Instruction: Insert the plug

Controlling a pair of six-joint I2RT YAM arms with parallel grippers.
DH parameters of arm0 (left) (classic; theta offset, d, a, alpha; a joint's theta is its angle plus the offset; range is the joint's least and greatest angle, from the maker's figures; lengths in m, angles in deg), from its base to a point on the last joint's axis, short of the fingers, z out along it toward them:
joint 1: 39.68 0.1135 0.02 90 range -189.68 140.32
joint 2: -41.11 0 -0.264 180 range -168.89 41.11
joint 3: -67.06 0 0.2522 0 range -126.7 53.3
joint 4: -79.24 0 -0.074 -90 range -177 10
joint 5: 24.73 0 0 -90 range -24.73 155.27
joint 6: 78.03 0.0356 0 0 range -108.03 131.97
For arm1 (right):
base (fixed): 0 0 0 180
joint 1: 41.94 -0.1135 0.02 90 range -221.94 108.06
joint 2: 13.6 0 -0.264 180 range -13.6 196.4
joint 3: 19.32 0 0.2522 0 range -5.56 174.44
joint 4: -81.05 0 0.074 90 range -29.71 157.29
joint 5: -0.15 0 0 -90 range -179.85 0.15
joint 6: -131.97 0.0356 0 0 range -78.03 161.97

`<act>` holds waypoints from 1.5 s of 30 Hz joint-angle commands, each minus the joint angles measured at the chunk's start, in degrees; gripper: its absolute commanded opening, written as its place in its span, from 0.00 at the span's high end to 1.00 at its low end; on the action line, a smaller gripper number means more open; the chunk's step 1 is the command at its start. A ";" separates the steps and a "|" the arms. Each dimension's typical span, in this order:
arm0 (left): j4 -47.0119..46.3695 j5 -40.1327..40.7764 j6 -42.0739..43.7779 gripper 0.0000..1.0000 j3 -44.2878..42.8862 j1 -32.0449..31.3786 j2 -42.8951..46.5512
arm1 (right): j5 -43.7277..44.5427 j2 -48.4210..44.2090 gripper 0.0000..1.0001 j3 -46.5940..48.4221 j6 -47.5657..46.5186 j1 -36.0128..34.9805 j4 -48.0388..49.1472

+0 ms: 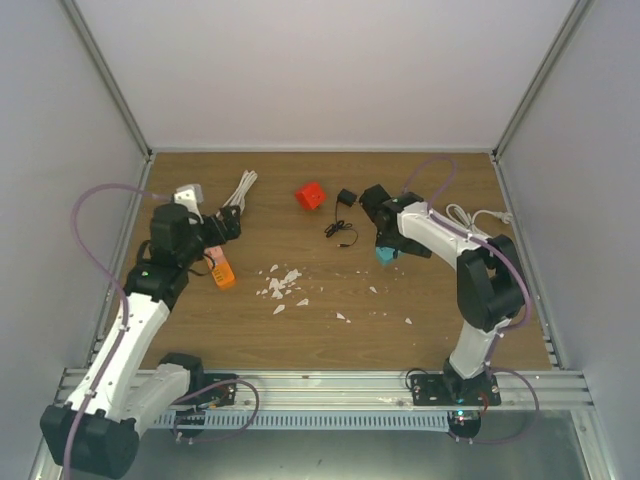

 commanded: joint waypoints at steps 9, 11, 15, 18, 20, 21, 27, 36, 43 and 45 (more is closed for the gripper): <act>-14.60 21.04 -9.55 0.01 22.54 -23.80 0.60 | -4.65 2.01 0.00 -3.67 3.16 3.87 10.00; -17.40 21.49 -9.00 0.01 25.14 -24.59 0.67 | -5.77 1.91 0.00 -4.41 3.18 3.89 12.02; -20.33 23.78 -8.96 0.01 27.19 -24.99 -2.59 | -9.34 2.53 0.01 -4.06 2.36 3.86 14.97; -23.61 23.77 -8.76 0.01 27.09 -24.97 -7.21 | -10.48 3.22 0.01 -3.67 2.12 3.84 16.37; -27.36 21.66 -8.08 0.01 26.99 -24.97 -10.58 | -10.71 3.61 0.01 -3.49 2.28 3.87 17.18; -28.59 20.95 -7.98 0.01 26.65 -24.97 -12.63 | -10.86 3.83 0.01 -3.35 2.56 3.90 17.43; -31.93 20.54 -8.42 0.01 22.03 -24.82 -25.00 | -12.94 7.03 0.01 -2.46 3.87 3.81 17.02; -35.04 17.08 -9.81 0.01 23.37 -18.48 -29.51 | -10.55 3.95 0.22 -8.68 7.51 3.85 19.58; -36.02 14.39 -9.72 0.01 27.47 -14.30 -26.70 | -10.87 2.14 0.80 -11.01 5.57 4.01 20.50; -35.07 15.17 -10.37 0.01 27.67 -14.26 -26.19 | -11.78 -0.06 0.99 -12.82 3.97 3.97 22.33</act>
